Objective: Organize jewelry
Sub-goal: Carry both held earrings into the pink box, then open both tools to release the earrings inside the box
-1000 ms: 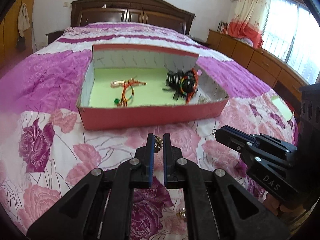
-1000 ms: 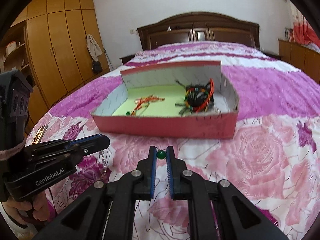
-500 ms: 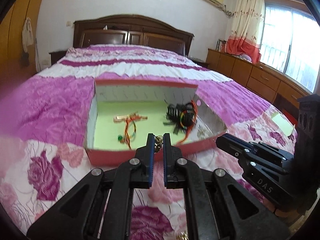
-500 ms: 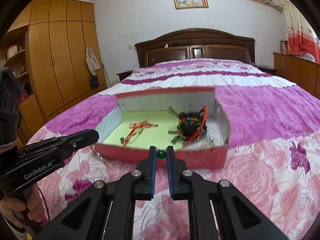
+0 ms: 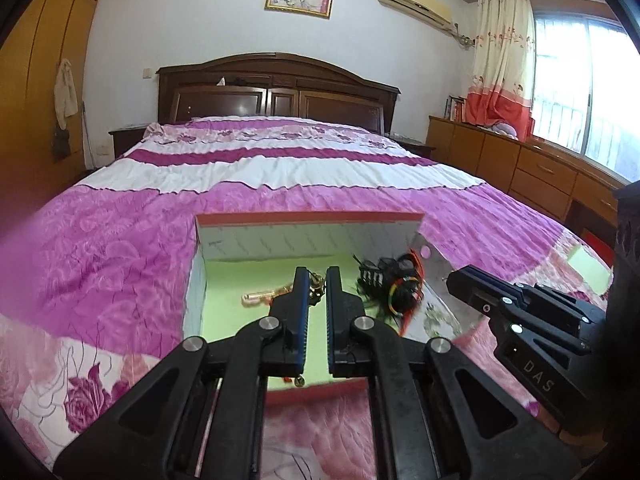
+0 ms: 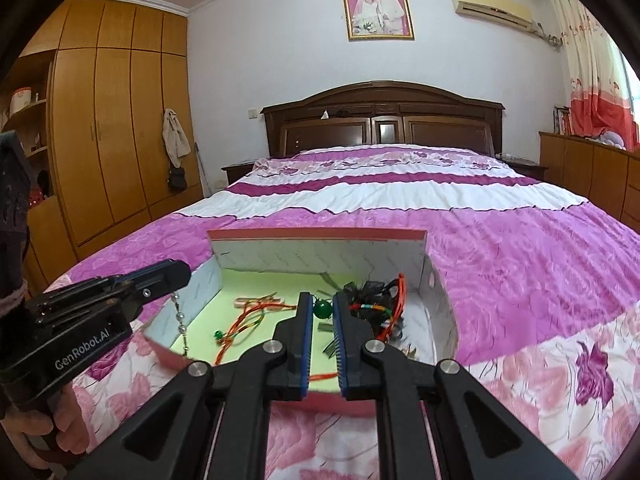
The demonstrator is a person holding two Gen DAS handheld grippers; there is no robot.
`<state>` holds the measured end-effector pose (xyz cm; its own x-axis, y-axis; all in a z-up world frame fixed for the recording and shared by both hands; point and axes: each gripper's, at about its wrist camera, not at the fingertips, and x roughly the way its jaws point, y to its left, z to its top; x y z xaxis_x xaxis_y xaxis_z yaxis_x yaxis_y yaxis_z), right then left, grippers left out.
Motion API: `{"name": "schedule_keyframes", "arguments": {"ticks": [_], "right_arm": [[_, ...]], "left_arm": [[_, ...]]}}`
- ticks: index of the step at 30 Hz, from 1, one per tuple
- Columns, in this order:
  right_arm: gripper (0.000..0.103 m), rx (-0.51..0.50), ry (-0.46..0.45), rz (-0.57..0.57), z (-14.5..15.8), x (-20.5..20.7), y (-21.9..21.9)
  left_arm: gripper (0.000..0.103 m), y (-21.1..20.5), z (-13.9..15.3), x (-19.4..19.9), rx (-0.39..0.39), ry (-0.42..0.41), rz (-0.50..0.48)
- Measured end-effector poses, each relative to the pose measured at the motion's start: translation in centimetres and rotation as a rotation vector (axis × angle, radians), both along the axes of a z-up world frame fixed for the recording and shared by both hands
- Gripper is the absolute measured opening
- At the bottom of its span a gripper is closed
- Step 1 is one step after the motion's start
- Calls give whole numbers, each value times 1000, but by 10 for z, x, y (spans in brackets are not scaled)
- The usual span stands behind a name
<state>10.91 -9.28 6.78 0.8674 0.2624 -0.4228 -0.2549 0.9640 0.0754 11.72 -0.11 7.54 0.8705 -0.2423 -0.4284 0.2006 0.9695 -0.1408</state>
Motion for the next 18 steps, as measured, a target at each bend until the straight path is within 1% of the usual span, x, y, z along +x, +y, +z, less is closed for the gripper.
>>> {"name": "schedule_keyframes", "arguments": {"ticks": [6,11,13,18], "right_arm": [[11,-22,58,-23,-12,23,-1],[11,-29,131,-27,-25,38,-2],[11,-30,150,-28,-28,42,-3],[11,-35,188,-35,-34,47,-3]], "left_arm": [[0,1,-12,16,13,28,25],[0,1,-26,29,26,82,34],[0,0,-30,33,43,102,38],[0,0,-41,41,51,163,44]]}}
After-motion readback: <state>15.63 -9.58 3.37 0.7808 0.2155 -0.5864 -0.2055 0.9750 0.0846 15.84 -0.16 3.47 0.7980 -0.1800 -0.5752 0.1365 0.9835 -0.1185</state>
